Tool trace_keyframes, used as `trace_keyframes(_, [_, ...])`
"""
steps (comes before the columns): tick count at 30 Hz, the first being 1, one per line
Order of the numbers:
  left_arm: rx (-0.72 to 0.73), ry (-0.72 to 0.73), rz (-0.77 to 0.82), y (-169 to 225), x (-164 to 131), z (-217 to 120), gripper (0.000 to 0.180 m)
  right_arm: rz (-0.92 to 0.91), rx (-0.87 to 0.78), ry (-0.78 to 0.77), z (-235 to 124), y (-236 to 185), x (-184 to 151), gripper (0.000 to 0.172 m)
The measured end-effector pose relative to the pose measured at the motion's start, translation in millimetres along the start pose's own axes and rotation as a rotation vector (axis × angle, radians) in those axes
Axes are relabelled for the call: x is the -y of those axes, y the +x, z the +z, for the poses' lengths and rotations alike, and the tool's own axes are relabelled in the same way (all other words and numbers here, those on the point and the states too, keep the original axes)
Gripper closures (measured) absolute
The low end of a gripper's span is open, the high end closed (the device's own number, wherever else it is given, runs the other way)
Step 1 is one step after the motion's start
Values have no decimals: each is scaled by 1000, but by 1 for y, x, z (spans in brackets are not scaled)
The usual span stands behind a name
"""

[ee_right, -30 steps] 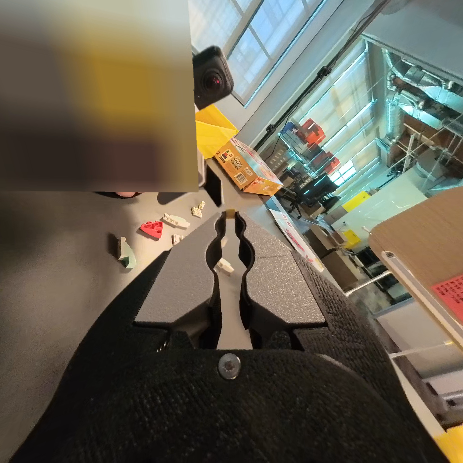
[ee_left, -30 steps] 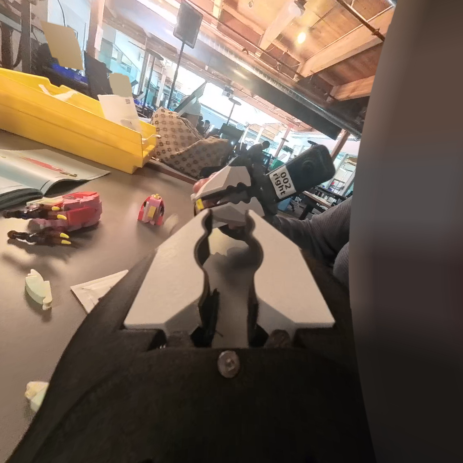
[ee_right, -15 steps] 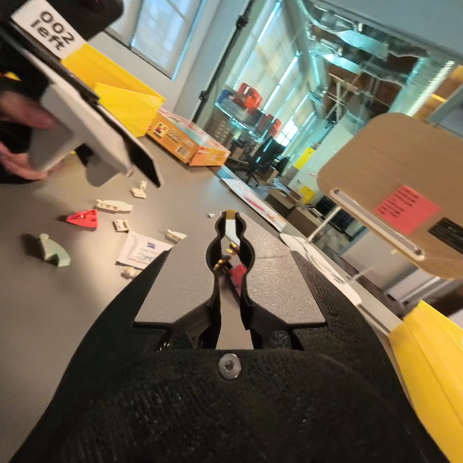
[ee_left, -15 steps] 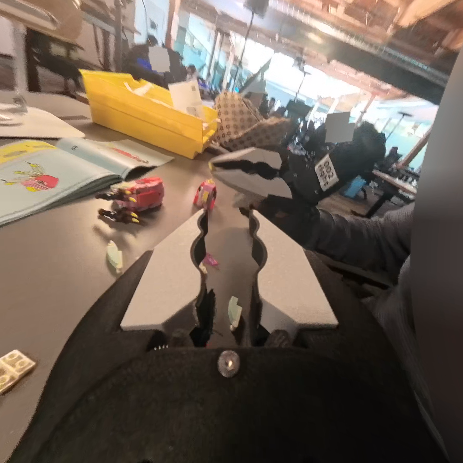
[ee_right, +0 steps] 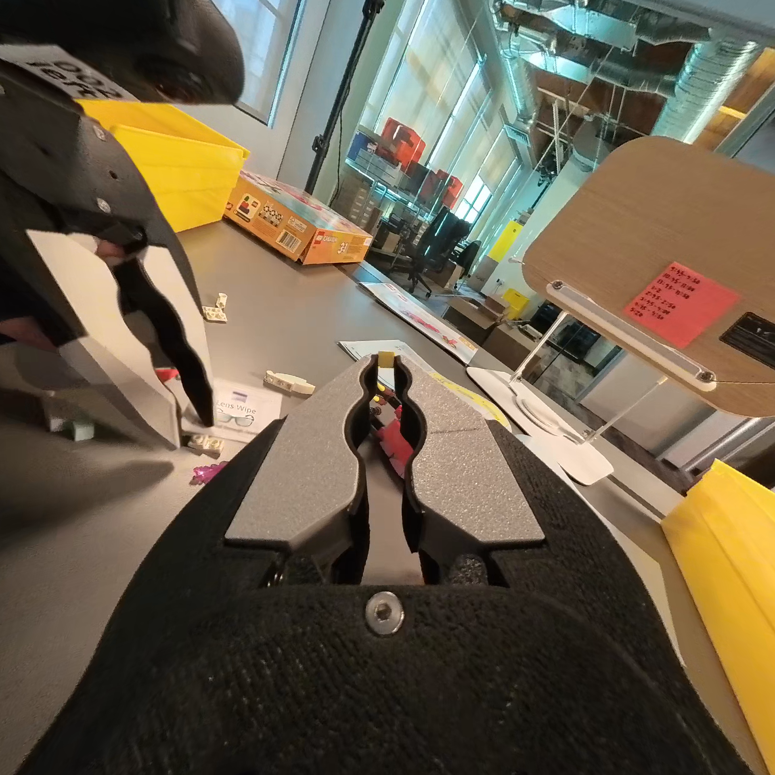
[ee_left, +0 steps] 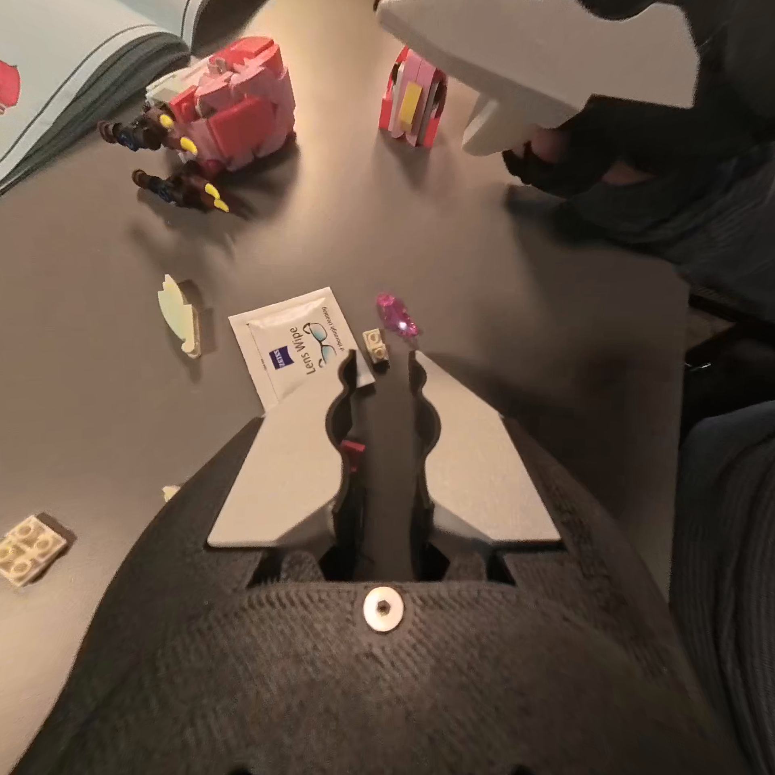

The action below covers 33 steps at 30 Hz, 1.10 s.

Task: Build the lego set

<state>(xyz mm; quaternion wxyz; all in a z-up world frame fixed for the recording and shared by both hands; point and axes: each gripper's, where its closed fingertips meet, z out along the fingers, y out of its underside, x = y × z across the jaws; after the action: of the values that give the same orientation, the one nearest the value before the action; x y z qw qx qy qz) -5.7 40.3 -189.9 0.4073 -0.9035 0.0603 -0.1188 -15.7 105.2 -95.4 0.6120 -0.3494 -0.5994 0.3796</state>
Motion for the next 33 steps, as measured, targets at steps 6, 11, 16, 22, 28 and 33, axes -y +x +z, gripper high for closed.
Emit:
trace_keyframes(6, [56,-64,50,-3,0,5,164,15,-8,7,-1,4,0,166])
trace_keyframes(11, [126,-108,126,-8,0,6,174,21,-8,11,-2,4,1,167])
trace_keyframes(16, [119,-38,155,3,11,-4,174,26,-13,21,-3,6,2,166])
trace_keyframes(22, [-41,-12,105,42,6,-25,174,33,-7,31,-4,6,4,167])
trace_keyframes(28, [-64,-73,153,64,-19,-28,174,30,9,37,-3,3,5,166])
trace_keyframes(33, [-28,-118,243,69,-28,-22,173,29,17,38,-3,1,5,167])
